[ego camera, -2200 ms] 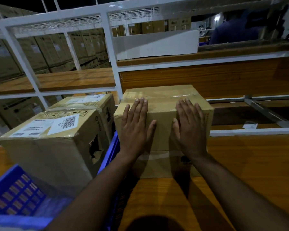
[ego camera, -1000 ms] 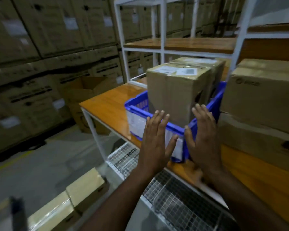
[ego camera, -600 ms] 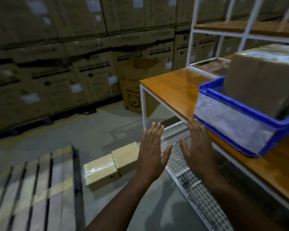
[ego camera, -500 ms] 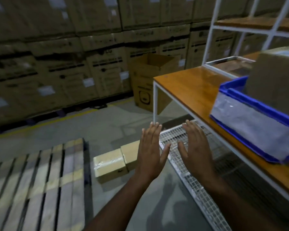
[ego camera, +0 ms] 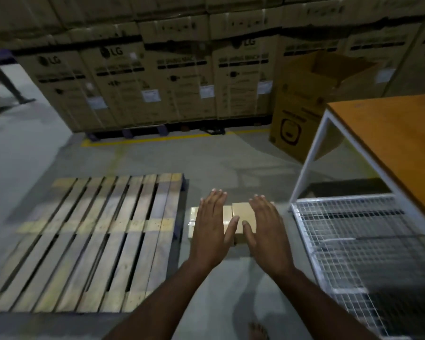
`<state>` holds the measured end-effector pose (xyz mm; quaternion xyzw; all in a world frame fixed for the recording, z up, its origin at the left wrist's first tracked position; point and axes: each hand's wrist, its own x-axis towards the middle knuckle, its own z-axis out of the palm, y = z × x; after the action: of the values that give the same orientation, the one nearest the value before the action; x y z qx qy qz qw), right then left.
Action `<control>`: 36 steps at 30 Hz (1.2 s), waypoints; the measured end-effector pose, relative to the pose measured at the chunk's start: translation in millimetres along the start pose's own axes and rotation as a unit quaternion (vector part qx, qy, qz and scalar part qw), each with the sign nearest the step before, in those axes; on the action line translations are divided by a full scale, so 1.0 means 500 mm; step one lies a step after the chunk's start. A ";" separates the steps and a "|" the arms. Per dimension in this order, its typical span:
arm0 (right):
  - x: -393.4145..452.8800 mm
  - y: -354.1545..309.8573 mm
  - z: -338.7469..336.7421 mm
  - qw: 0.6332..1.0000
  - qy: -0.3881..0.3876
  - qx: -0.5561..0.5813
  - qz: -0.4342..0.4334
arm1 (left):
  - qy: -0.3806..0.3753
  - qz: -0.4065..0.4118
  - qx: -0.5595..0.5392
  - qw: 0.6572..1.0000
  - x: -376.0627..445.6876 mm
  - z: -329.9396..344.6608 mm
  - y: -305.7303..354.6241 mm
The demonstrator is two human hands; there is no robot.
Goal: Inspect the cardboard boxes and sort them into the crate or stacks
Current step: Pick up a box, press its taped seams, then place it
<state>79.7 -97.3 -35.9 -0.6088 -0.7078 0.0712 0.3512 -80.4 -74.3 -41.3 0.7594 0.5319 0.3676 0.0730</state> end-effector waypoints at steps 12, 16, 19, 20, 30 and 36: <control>0.201 0.059 0.203 0.992 -0.128 -0.001 0.010 | -0.052 -0.126 0.085 0.987 0.098 0.081 -0.216; 0.254 0.069 0.269 0.991 -0.134 -0.001 0.026 | -0.083 -0.137 0.084 0.984 0.150 0.106 -0.285; 0.296 0.073 0.326 0.989 -0.140 -0.011 0.048 | -0.105 -0.141 0.068 0.982 0.184 0.128 -0.348; 0.307 0.074 0.347 0.988 -0.141 -0.017 0.063 | -0.115 -0.140 0.061 0.982 0.196 0.136 -0.373; 0.356 0.124 0.595 0.968 -0.158 -0.084 0.177 | -0.238 -0.138 0.048 0.960 0.244 0.278 -0.628; 0.355 0.229 0.779 0.948 -0.204 -0.081 0.230 | -0.278 -0.200 0.036 0.939 0.230 0.414 -0.777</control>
<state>-57.0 220.2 -313.2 -0.7538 -0.6088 0.2148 0.1226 -223.2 247.4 -329.9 0.7116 0.6441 0.1007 0.2621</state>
